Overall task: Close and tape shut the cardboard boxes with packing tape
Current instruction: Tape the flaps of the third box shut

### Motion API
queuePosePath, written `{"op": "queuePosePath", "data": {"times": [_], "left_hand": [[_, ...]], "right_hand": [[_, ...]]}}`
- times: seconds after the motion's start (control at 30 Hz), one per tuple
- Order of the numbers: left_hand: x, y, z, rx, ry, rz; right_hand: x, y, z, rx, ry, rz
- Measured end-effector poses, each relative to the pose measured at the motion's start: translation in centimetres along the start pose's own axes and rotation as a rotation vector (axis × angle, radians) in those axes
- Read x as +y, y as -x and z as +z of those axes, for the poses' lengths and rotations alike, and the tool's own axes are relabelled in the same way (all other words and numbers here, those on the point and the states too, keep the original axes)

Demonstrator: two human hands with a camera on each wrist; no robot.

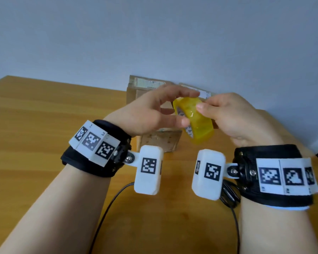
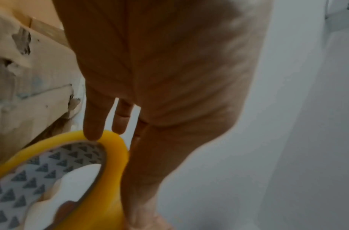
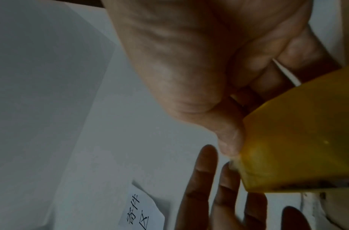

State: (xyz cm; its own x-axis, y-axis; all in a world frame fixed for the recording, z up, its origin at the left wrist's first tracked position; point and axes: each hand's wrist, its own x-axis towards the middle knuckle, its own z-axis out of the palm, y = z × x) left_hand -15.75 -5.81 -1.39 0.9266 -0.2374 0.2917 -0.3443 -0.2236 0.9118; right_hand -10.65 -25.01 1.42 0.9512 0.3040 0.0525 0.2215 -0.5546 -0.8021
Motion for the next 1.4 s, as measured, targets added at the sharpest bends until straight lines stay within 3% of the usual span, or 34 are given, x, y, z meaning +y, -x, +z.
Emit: {"op": "queuePosePath", "data": {"times": [0.27, 0.43, 0.6, 0.87, 1.13, 1.2, 1.33, 1.4], "left_hand": [[-1.3, -1.0, -0.4, 0.368, -0.168, 0.039], [-1.3, -0.9, -0.7, 0.437, -0.030, -0.027], [-1.3, -0.9, -1.0, 0.523, 0.070, -0.051], [-0.6, -0.4, -1.6, 0.573, 0.039, -0.042], [-0.1, 0.1, -3.1, 0.683, 0.184, -0.090], [-0.1, 0.4, -3.6, 0.692, 0.190, -0.103], [0.2, 0.5, -3.9, 0.655, 0.262, -0.123], [0.2, 0.4, -4.0, 0.623, 0.312, -0.133]], "right_hand": [[-0.2, -1.5, 2.5, 0.052, -0.099, -0.146], [-0.5, -1.7, 3.0, 0.033, -0.132, -0.191], [-0.6, -1.5, 3.4, -0.128, -0.083, -0.260], [-1.3, -1.6, 3.3, -0.090, 0.213, -0.345], [-1.8, -1.5, 5.9, -0.161, 0.465, -0.411], [-1.5, -1.6, 6.3, -0.084, 0.459, -0.431], [-0.9, -2.2, 5.7, 0.301, 0.410, -0.552], [-0.6, -2.9, 5.2, 0.409, 0.319, -0.575]]}}
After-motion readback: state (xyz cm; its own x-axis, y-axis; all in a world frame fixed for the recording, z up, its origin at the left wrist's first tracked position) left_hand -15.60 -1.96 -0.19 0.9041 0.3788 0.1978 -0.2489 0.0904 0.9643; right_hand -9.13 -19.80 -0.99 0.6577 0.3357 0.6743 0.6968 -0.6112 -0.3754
